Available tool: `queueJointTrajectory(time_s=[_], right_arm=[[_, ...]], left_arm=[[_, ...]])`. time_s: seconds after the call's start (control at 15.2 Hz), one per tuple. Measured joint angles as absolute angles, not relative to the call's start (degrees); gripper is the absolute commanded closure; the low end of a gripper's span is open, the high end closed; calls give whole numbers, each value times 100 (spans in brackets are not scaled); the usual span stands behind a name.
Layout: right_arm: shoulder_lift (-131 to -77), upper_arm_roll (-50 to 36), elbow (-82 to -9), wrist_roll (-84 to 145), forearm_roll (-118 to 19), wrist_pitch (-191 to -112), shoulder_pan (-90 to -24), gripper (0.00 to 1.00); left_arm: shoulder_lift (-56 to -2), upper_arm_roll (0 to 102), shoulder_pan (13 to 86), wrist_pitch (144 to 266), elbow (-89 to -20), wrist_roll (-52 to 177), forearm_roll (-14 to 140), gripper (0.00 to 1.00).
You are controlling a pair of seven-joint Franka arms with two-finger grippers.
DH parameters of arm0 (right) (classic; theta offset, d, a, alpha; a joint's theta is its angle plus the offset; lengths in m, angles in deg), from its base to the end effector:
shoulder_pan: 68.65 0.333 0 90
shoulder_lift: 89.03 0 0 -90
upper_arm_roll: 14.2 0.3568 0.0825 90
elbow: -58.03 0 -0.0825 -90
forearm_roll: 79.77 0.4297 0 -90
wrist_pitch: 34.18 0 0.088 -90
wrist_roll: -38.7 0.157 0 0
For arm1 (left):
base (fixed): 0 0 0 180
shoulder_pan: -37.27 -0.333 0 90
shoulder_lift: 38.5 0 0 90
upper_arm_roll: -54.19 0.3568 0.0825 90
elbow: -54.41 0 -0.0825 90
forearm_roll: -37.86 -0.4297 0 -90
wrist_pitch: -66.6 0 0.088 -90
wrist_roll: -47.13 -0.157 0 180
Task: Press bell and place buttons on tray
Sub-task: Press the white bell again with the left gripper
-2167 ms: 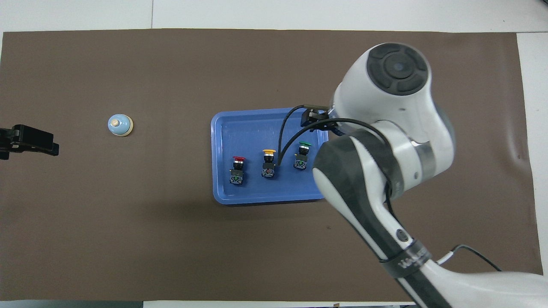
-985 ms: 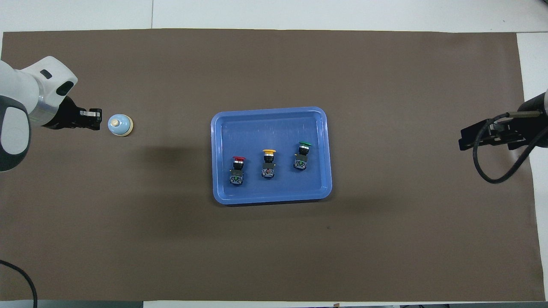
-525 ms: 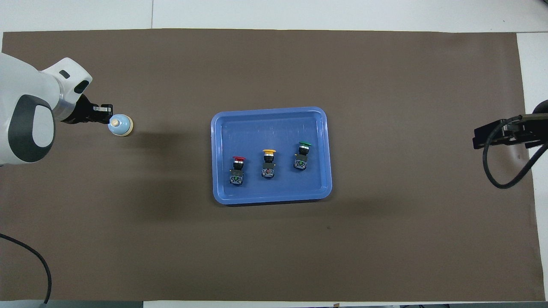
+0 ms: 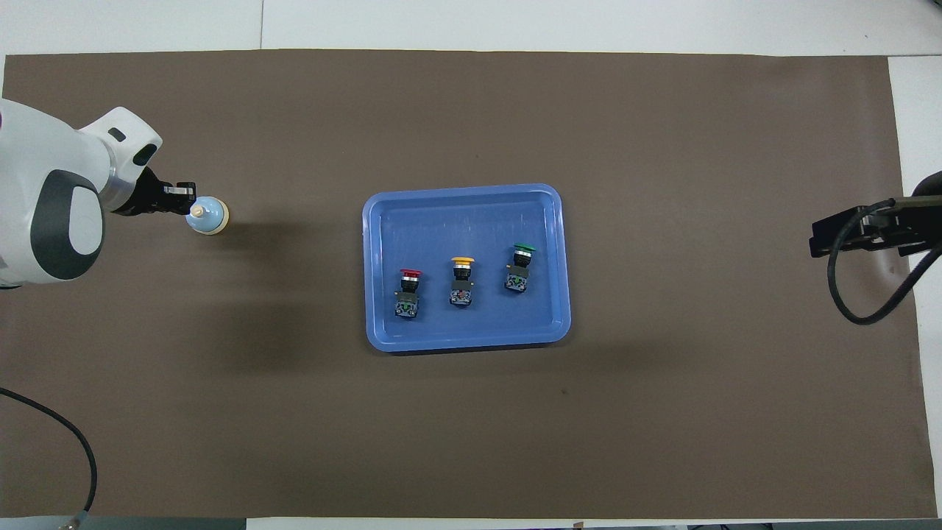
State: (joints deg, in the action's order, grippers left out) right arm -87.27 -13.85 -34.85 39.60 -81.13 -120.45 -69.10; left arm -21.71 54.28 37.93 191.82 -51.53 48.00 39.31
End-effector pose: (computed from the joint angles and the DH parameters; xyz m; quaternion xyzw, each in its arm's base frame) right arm 0.5771 -0.0048 0.6024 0.9990 -0.0090 -0.0422 0.0123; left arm 0.6828 -0.0088 0.3348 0.9997 0.0096 0.0216 0.0105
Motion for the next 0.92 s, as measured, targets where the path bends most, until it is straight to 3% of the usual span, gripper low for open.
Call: queueJointTrajectory(time_s=[0.92], right_arm=[[-8727,-1385,-3485,3960,-8106,-12045,-6910,0]], left_arm=[[-1985,5401,3755,19440,-5126,4778,3931,100]])
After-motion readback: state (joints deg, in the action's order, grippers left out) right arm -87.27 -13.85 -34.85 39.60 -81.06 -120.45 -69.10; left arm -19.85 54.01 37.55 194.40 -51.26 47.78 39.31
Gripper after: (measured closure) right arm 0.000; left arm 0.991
